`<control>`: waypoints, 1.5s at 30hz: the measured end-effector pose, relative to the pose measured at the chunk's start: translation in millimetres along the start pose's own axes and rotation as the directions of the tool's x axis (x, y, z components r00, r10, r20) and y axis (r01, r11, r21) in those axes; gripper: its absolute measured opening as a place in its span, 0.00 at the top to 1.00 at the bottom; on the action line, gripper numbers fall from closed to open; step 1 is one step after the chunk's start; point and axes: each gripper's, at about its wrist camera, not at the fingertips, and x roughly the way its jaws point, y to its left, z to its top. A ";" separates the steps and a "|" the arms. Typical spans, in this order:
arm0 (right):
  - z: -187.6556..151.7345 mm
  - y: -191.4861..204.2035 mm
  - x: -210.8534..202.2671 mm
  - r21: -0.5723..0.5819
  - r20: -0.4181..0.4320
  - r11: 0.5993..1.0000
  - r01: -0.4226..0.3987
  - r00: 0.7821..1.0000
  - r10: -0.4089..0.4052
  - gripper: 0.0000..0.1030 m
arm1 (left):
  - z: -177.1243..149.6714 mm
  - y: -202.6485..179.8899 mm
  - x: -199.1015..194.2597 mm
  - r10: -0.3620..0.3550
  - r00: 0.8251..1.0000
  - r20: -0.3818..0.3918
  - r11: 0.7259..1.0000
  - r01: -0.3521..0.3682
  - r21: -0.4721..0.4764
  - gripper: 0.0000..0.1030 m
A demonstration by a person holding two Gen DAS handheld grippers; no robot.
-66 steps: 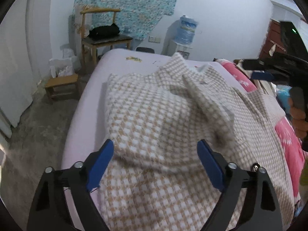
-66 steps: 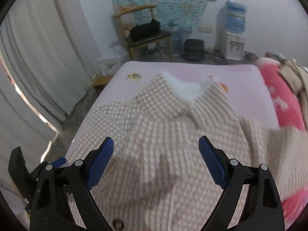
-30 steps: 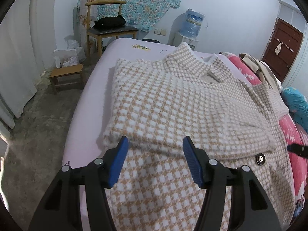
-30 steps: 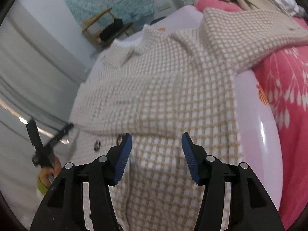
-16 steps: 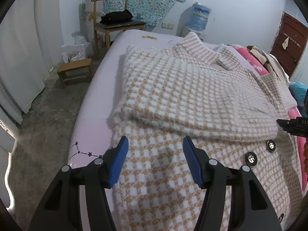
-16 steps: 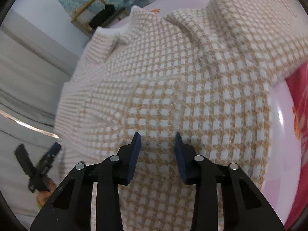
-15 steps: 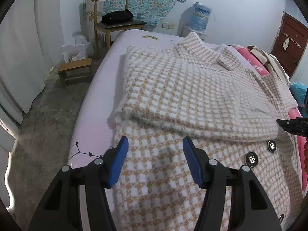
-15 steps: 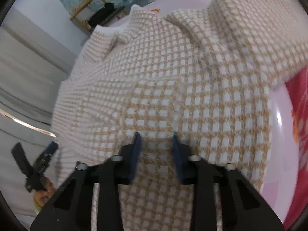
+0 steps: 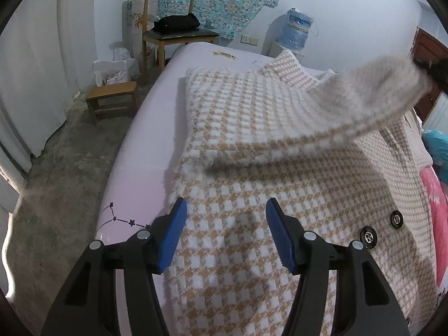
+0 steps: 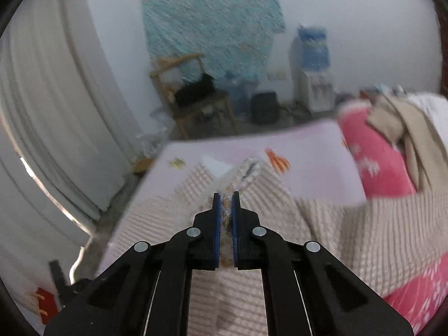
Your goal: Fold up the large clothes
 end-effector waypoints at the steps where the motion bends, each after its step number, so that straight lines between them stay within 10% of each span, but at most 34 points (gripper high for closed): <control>1: -14.7 -13.7 15.3 0.011 -0.051 0.999 0.046 0.998 -0.046 0.95 | 0.1 0.9 0.3 -0.004 1.000 0.000 1.000 0.004 -0.002 0.44; 6: -81.1 -75.0 84.3 0.115 -0.299 0.980 0.162 0.947 -0.121 0.95 | -2.3 2.2 -1.7 -0.015 1.000 0.005 1.000 0.015 0.002 0.44; 12: -57.3 -71.7 78.2 0.100 -0.242 0.987 0.124 0.965 -0.096 0.95 | -2.3 2.4 -0.2 -0.014 1.000 0.004 1.000 0.014 0.005 0.44; 22: -67.3 -62.3 97.5 -0.040 -0.295 0.957 0.288 0.911 -0.287 0.87 | -1.5 8.2 -18.7 -0.070 0.997 0.025 0.998 0.070 0.002 0.44; 28: -50.3 -31.2 80.0 -0.147 -0.149 0.955 0.257 0.949 -0.279 0.72 | 34.6 10.8 -58.6 -0.158 0.980 0.119 0.987 0.154 0.041 0.44; 34: -74.0 -24.2 115.0 -0.179 -0.225 0.971 0.155 0.955 -0.194 0.72 | 92.2 -5.0 -10.6 -0.256 0.963 0.080 0.966 0.251 0.066 0.44; 40: -85.8 -52.7 113.4 -0.118 -0.283 0.985 0.128 0.946 -0.157 0.64 | 113.3 16.6 79.2 -0.114 0.989 -0.096 0.993 0.115 0.009 0.48; 45: -67.7 -40.1 104.8 -0.153 -0.250 0.982 0.114 0.957 -0.150 0.63 | 127.4 14.7 70.4 -0.157 0.987 -0.048 0.987 0.158 0.021 0.48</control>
